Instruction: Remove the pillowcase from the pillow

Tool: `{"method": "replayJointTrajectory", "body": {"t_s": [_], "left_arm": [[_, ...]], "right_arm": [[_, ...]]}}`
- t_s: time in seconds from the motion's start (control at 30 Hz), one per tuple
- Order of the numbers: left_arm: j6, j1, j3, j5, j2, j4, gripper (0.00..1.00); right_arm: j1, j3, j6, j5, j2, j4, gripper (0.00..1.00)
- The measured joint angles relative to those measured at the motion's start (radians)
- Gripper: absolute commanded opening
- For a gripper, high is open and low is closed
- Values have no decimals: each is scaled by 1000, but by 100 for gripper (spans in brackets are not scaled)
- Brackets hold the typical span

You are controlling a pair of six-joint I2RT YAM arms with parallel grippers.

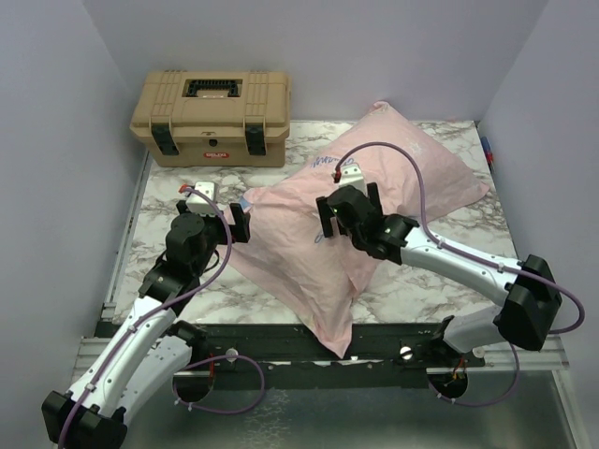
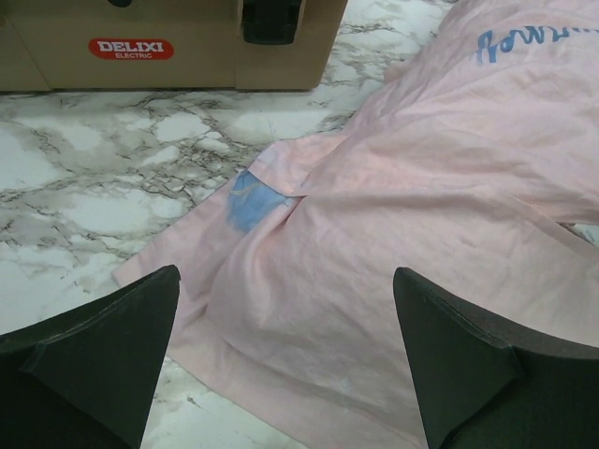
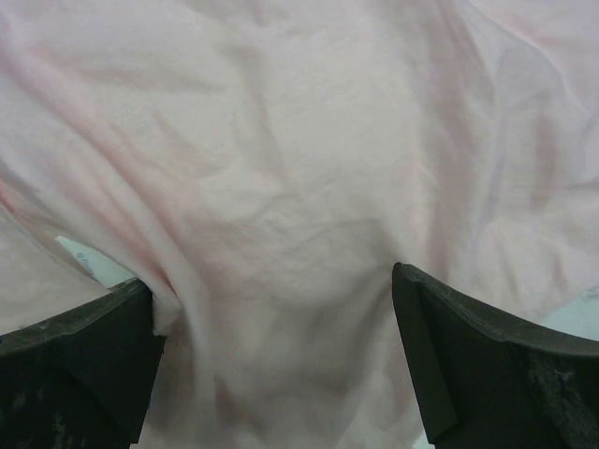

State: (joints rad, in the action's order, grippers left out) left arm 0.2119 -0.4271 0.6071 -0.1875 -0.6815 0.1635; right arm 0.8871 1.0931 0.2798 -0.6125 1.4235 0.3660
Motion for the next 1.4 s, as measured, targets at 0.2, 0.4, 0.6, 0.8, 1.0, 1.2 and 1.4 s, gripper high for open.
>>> {"method": "replayJointTrajectory", "body": {"t_s": [0.2, 0.4, 0.6, 0.8, 1.0, 1.2, 1.4], "left_arm": [[18, 0, 3, 10, -24, 3, 96], [105, 0, 32, 57, -63, 4, 95], [233, -1, 82, 104, -154, -1, 95], [330, -30, 145, 115, -311, -3, 95], [377, -126, 230, 58, -420, -6, 95], [385, -203, 291, -49, -506, -23, 95], [387, -216, 302, -142, -547, -40, 94]], "right_arm": [[-5, -31, -13, -62, -67, -21, 100], [-50, -32, -27, -90, -60, -64, 100], [-110, -58, -30, -59, -55, -105, 100], [-113, -158, -54, -13, -84, -207, 100], [-115, -199, -72, 8, -84, -282, 100], [-115, -154, -111, 23, -51, -289, 100], [-115, -48, -167, 31, 24, -289, 100]]}}
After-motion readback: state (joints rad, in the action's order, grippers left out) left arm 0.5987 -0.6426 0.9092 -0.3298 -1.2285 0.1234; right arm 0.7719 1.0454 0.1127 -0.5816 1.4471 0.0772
